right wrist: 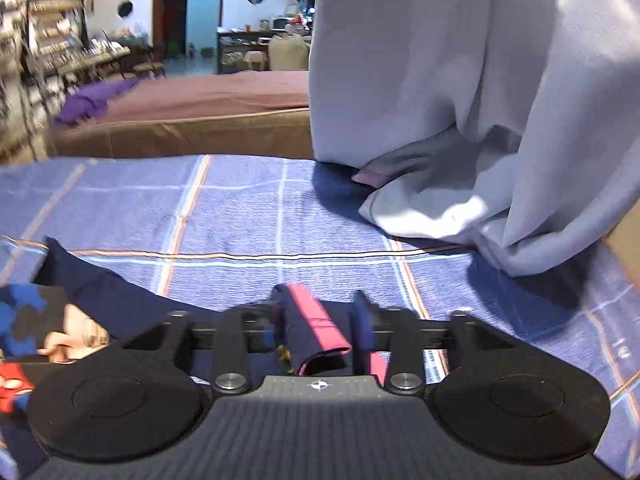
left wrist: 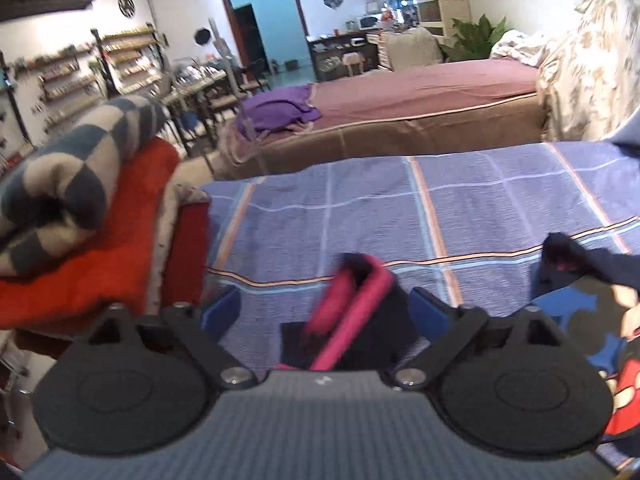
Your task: Fold small clothes
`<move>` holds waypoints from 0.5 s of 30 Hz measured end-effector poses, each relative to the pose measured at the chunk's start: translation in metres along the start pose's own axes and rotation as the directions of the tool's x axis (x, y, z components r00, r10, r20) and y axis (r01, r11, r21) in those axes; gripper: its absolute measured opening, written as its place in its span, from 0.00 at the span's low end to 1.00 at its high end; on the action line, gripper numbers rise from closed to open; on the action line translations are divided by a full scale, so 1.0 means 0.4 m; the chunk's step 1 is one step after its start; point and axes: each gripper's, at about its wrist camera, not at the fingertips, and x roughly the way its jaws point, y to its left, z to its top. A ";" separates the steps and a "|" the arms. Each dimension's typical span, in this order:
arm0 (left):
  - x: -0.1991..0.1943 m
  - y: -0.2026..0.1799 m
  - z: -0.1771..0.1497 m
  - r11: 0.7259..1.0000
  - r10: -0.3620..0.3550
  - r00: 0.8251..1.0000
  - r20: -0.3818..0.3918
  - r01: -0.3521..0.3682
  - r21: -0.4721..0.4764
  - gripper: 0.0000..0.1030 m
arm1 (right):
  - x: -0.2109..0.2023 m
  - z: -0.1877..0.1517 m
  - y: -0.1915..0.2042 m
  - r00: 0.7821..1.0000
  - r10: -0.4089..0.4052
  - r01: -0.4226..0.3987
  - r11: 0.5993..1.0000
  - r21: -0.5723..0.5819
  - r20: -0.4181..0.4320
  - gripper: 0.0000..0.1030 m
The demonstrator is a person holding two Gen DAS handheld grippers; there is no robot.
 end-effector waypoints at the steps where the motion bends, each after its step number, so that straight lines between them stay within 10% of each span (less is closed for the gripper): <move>1: -0.003 0.003 -0.003 1.000 0.011 1.000 -0.001 -0.011 0.004 0.95 | -0.011 0.004 0.012 0.999 0.032 -0.032 0.999 -0.009 0.037 1.00; 9: 0.007 -0.035 -0.040 0.991 -0.130 0.990 -0.052 0.129 -0.019 0.98 | 0.057 0.035 0.291 0.905 0.424 -0.415 0.878 -0.238 -0.015 1.00; 15: 0.042 -0.152 -0.105 0.973 -0.195 0.971 -0.141 0.210 0.100 0.98 | 0.156 0.021 0.515 0.883 0.466 -0.450 0.801 -0.395 -0.062 1.00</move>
